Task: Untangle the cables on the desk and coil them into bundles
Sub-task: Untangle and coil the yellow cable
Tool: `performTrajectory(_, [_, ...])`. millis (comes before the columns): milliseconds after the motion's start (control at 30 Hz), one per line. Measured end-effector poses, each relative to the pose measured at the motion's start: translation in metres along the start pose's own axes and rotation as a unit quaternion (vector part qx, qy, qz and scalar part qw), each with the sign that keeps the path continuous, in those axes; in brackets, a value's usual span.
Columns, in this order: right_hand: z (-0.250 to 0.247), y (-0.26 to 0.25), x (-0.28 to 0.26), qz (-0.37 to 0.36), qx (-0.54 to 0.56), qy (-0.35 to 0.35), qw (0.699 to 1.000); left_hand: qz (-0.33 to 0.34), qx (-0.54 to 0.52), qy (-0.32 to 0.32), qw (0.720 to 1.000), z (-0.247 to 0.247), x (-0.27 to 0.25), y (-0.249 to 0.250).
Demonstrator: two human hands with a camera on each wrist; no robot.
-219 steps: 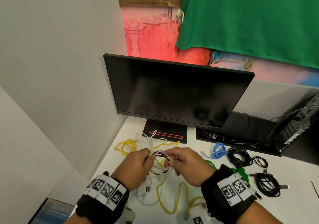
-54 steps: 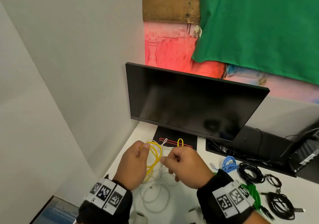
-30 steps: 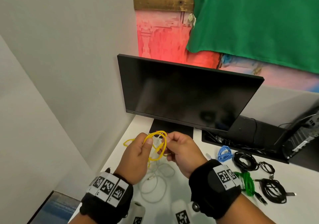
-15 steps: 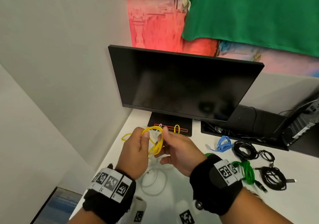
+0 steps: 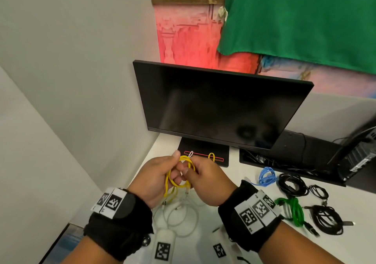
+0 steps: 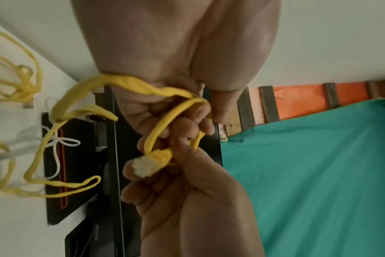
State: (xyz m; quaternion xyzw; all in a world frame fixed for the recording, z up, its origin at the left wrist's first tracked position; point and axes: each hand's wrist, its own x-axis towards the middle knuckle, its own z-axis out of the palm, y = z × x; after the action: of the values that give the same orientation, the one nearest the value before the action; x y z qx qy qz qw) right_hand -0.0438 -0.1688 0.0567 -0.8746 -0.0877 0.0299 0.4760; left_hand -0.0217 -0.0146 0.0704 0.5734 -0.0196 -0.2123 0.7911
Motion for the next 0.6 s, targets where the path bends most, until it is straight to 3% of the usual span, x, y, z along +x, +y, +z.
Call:
performTrajectory(133, [-0.004,-0.009,0.003,0.002,0.080,-0.038,0.996,-0.016,-0.085,0.013,0.996,-0.009,-0.002,0.001])
performTrajectory(233, [-0.013,-0.011,0.002,0.017,0.108,-0.162,0.981,-0.046,-0.156,-0.005,0.987,-0.015,-0.005,0.004])
performTrajectory(333, [-0.024,-0.008,0.002,0.004,-0.024,-0.241,0.970,-0.048,-0.211,-0.015,0.976,-0.018,-0.005,0.011])
performTrajectory(433, [-0.024,0.000,0.010,-0.026,-0.146,-0.222,0.964,-0.039,-0.247,-0.023,0.968,-0.018,-0.005,0.019])
performTrajectory(600, [0.024,0.020,0.012,-0.087,-0.218,-0.231,0.944,-0.020,-0.239,-0.004,0.971,-0.016,-0.008,0.038])
